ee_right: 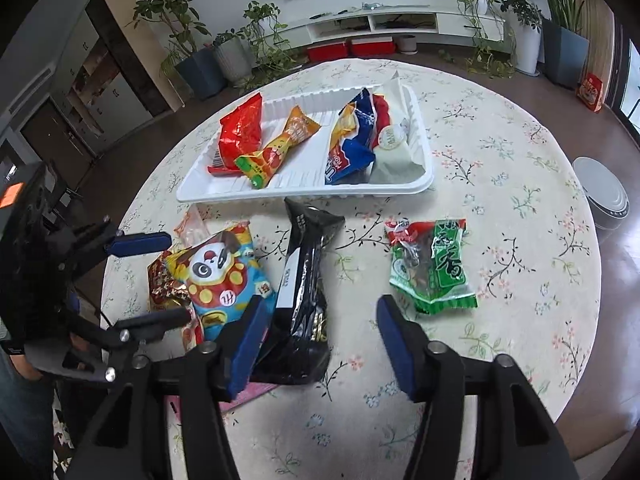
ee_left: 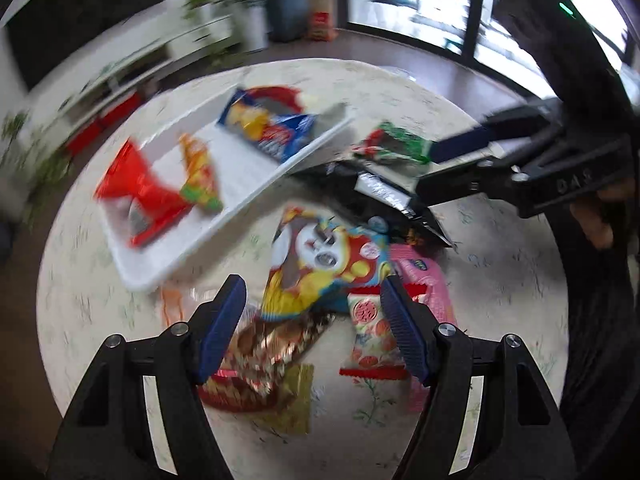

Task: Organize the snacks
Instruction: 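Grasp the panda-print snack bag with the left tool while the right tool grasps the black packet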

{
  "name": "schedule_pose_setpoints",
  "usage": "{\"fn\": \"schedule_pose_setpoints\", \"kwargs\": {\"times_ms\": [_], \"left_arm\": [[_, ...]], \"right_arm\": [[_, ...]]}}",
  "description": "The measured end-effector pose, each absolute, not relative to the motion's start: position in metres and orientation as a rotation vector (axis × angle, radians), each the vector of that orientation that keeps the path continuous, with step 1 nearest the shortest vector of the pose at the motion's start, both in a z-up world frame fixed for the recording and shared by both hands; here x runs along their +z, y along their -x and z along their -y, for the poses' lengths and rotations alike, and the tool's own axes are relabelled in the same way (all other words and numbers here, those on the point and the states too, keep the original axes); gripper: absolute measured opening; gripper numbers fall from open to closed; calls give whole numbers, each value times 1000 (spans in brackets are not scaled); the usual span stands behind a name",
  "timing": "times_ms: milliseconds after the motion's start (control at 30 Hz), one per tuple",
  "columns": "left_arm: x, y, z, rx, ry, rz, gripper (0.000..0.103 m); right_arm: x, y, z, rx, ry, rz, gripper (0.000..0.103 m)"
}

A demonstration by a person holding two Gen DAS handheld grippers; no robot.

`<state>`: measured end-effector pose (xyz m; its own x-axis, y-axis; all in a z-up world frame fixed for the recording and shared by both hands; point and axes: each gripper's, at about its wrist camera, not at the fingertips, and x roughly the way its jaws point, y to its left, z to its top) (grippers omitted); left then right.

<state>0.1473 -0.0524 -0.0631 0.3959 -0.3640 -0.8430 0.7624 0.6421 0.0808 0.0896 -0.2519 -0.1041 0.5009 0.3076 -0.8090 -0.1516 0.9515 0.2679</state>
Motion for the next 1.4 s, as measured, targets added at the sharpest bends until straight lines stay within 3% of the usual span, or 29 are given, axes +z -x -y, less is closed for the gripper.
{"fn": "schedule_pose_setpoints", "kwargs": {"times_ms": [100,300,533,633,833,933,1067,1400], "left_arm": [[-69,-163,69,-748,-624,-986,71],[-72,-187,66,-635,-364,-1077,70],[-79,-190,74,-619,-309,-1136,74],[-88,-188,84,-633,-291,-1140,74],[-93,-195,84,-647,-195,-1148,73],[-93,-197,88,-659,-181,-1152,68],[-94,-199,87,-675,-115,-1152,52],[-83,-192,65,-670,-26,-1101,36]], "right_arm": [[-107,-96,255,293,-209,-1026,70],[-116,-109,242,329,-193,-1042,70],[-122,-111,238,352,-178,-1060,59],[-124,-107,242,372,-176,-1061,48],[-124,-101,266,363,-277,-1060,46],[-124,-101,274,366,-319,-1063,46],[-122,-102,281,353,-347,-1058,53],[-116,-102,281,349,-326,-1048,55]]}}
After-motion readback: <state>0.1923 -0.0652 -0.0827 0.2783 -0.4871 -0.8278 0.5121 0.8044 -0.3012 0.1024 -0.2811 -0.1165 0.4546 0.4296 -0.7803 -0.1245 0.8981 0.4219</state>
